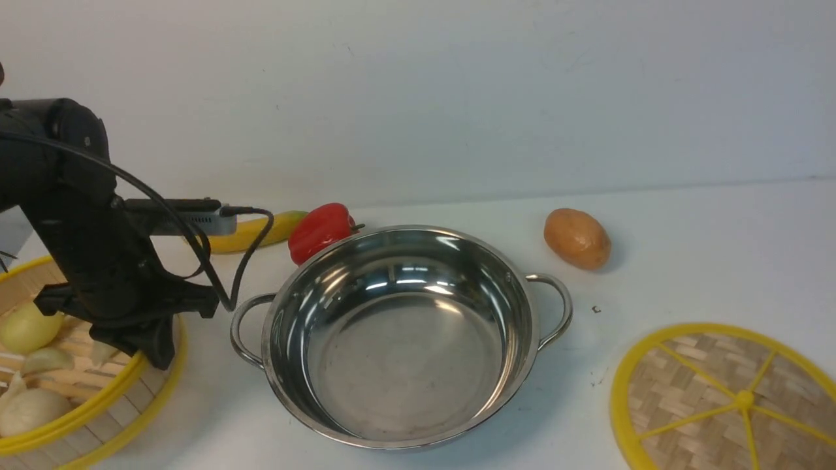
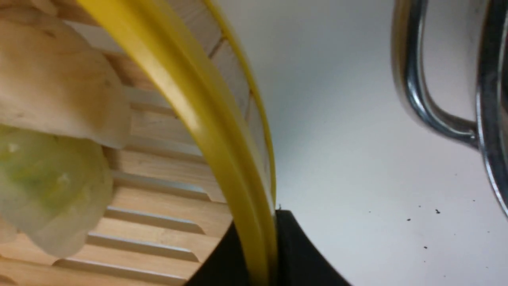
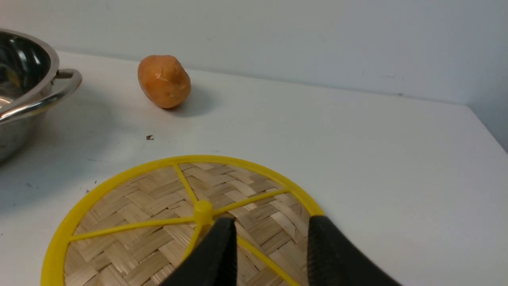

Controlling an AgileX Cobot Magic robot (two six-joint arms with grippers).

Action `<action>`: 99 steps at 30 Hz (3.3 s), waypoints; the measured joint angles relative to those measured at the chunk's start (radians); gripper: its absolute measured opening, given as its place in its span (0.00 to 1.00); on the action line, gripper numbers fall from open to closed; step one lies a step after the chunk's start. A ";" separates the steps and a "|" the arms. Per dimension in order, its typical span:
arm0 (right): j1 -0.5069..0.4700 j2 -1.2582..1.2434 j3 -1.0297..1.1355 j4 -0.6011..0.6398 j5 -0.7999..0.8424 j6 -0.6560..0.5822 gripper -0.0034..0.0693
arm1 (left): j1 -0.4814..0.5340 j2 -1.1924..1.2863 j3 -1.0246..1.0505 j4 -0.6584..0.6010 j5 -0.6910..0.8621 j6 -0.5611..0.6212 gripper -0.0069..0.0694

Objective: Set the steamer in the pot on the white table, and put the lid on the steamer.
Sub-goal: 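Grasp the rim of the steamer basket holding the buns with the left gripper, then place the bamboo steamer basket with dumplings into the steel pot with the left gripper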

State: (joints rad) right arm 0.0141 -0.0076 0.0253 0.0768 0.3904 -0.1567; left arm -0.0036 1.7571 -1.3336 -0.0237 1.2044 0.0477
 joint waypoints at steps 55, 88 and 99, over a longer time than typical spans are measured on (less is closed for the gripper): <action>0.000 0.000 0.000 0.000 0.000 0.000 0.38 | -0.367 -0.095 -0.192 -0.186 0.065 0.160 0.13; 0.000 0.000 0.000 0.000 0.001 0.000 0.38 | -0.635 0.162 -0.342 -0.077 0.044 0.151 0.13; 0.000 0.000 0.000 0.000 0.001 0.000 0.38 | -0.638 0.182 -0.343 -0.079 0.044 0.159 0.13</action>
State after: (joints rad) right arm 0.0141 -0.0076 0.0253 0.0768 0.3912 -0.1567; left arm -0.6417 1.9393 -1.6767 -0.1027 1.2482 0.2070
